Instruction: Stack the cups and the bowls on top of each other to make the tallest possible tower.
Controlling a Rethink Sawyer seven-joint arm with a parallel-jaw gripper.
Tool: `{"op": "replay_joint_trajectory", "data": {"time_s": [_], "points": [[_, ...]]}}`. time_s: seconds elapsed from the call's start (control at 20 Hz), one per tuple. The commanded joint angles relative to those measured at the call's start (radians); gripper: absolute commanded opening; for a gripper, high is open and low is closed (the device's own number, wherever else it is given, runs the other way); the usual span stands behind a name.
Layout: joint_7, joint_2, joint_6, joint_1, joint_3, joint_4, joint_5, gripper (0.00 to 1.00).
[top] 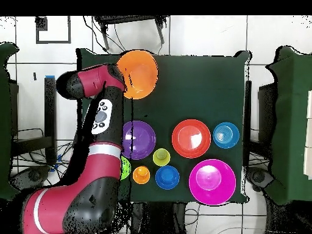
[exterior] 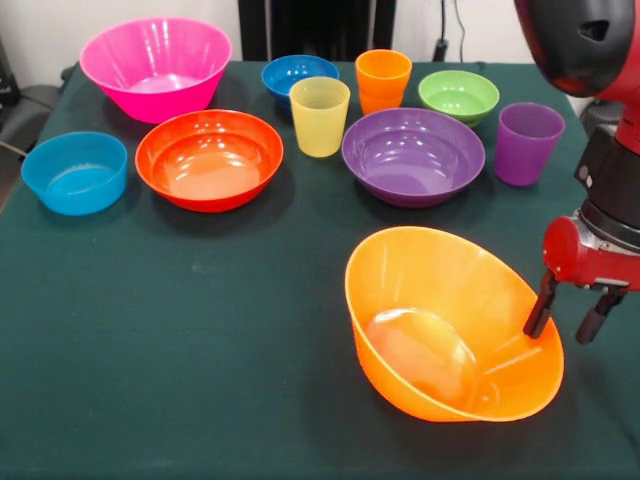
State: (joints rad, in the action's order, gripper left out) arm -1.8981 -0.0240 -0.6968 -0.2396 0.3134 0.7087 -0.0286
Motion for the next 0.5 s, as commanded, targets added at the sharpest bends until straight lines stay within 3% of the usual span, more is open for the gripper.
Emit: {"op": "replay_joint_trajectory", "data": {"time_s": [0.05,0.5], "points": [[-0.205,0.04,0.029,-0.025,-0.003,-0.016,0.016,1.0],[-0.214,0.055,0.04,-0.039,0.04,-0.031,0.008,1.0]]}}
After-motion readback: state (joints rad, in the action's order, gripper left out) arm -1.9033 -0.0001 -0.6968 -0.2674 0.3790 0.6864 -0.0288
